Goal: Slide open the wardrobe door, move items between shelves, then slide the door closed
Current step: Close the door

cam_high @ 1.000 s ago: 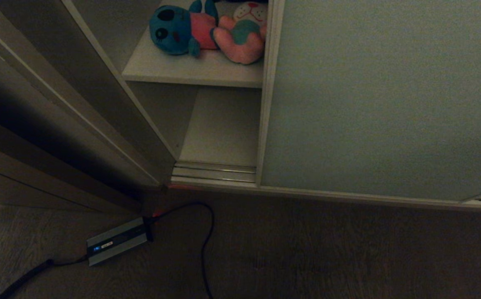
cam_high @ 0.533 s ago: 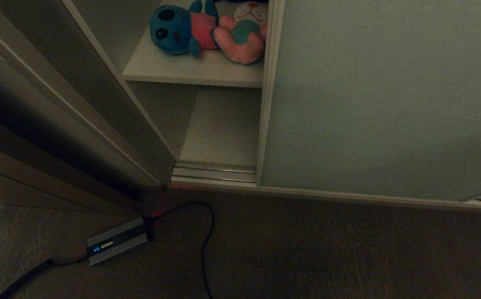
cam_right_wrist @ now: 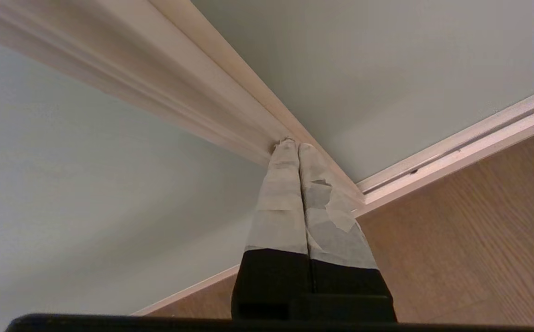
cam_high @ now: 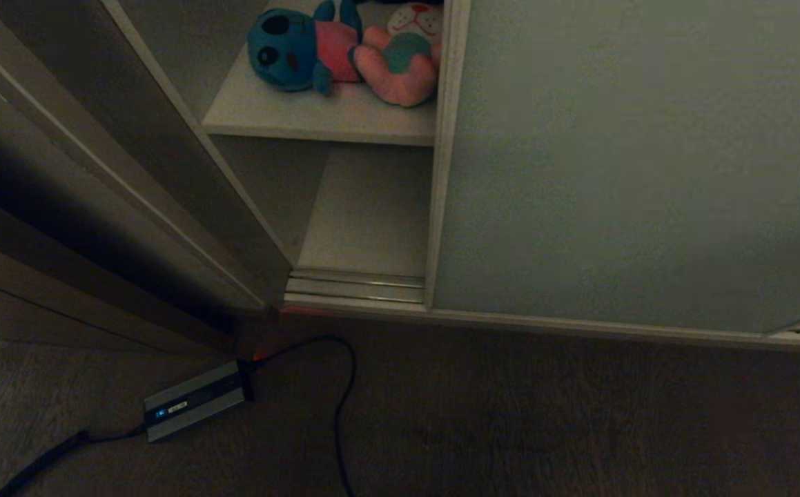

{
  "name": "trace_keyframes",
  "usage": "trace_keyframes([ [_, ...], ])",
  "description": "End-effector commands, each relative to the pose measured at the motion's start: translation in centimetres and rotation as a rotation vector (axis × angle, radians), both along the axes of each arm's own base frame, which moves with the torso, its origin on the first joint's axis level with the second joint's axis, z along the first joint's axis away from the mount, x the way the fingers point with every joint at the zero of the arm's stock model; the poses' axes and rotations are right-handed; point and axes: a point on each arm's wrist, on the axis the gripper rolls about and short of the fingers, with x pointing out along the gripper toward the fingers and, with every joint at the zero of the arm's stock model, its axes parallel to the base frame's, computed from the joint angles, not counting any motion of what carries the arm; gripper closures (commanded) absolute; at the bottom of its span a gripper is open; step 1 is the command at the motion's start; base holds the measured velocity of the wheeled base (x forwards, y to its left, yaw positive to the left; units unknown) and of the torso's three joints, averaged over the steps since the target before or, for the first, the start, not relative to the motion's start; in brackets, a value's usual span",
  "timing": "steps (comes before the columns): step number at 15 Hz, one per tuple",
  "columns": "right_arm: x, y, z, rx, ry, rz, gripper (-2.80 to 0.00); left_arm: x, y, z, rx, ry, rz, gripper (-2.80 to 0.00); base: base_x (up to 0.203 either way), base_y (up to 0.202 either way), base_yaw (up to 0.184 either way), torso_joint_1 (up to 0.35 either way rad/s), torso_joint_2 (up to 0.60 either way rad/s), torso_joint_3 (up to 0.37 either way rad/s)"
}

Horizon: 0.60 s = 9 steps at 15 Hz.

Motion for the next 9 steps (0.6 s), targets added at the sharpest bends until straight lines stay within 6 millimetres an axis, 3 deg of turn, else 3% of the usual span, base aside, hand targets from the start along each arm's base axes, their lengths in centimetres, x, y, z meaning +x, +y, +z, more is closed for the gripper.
trace_keyframes([
  [1, 0.3, 0.7, 0.6, -0.006, -0.005, 0.018, 0.00, 0.0, 0.0, 0.0, 0.000, -0.001, 0.000, 0.00, 0.000, 0.000, 0.000, 0.000, 0.00, 0.000],
  [9, 0.1, 4.7, 2.5, 0.014, 0.004, 0.052, 0.00, 0.0, 0.0, 0.0, 0.000, -0.001, 0.000, 0.00, 0.000, 0.000, 0.000, 0.000, 0.00, 0.000],
])
